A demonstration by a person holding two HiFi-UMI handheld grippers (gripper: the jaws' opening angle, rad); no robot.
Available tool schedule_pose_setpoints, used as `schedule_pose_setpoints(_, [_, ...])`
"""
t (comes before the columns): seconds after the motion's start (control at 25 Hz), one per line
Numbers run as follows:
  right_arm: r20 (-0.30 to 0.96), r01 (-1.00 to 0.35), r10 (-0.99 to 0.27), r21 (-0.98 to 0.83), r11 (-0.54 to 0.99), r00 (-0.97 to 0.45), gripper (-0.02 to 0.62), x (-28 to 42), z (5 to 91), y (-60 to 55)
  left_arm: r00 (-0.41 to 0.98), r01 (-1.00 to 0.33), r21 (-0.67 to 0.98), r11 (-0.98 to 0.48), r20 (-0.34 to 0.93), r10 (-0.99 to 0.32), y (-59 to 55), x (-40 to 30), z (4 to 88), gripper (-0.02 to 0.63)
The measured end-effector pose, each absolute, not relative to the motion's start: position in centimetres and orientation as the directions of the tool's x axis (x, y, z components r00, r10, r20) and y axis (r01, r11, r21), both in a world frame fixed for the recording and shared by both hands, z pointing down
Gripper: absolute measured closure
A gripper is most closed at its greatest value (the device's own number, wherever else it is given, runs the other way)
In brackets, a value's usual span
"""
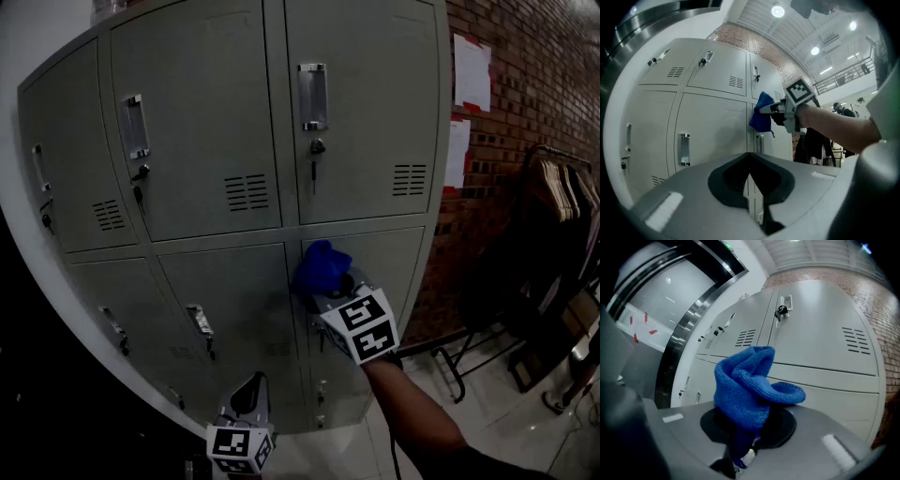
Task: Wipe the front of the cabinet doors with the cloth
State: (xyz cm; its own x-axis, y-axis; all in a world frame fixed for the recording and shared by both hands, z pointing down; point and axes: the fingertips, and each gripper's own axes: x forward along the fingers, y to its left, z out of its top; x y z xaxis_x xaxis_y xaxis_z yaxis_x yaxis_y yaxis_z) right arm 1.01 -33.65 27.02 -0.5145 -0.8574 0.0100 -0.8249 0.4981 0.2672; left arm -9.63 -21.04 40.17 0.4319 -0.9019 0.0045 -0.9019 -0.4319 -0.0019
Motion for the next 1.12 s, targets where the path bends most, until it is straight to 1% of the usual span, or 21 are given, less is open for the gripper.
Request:
schedule_pose_setpoints(0.16, [0.038,-0.822,-0.87,0.309,0.478,-0.491,0.522,1.2,26.9,-35.5,0.423,-0.906,0.005,-0.423,0.02,-0.906,-20.9,-10.2,41.3,0.595])
schedule_pose_setpoints(0.32, [0.042,-0.819,-0.861,0.288,0.497,-0.507,0.523,1.7,26.8,-35.9,0.41,-0.912,0.007,-0.41,0.03,-0.911,-20.8,-10.6,41.7,0.595])
schedule_pose_setpoints(0.52, [0.048,-0.834,-0.894,0.341,0.433,-0.445,0.524,3.8,26.8,-35.9,0.407,-0.914,0.011,-0.406,0.026,-0.913,-20.7,-10.8,41.6,0.595])
schedule_pose_setpoints(0.68, [0.047,-0.862,-0.908,0.299,0.41,-0.416,0.525,7.0,26.8,-36.0,0.398,-0.917,0.03,-0.398,0.01,-0.917,-20.8,-10.8,41.4,0.595])
schedule_pose_setpoints(0.84, [0.028,-0.888,-0.923,0.262,0.378,-0.384,0.523,11.6,26.5,-36.4,0.41,-0.911,0.034,-0.41,-0.004,-0.912,-20.6,-10.2,41.0,0.595])
schedule_pose_setpoints(1.12, [0.047,-0.913,-0.964,0.312,0.262,-0.261,0.523,18.4,26.9,-36.4,0.423,-0.906,0.033,-0.422,0.002,-0.906,-20.3,-9.3,40.7,0.595])
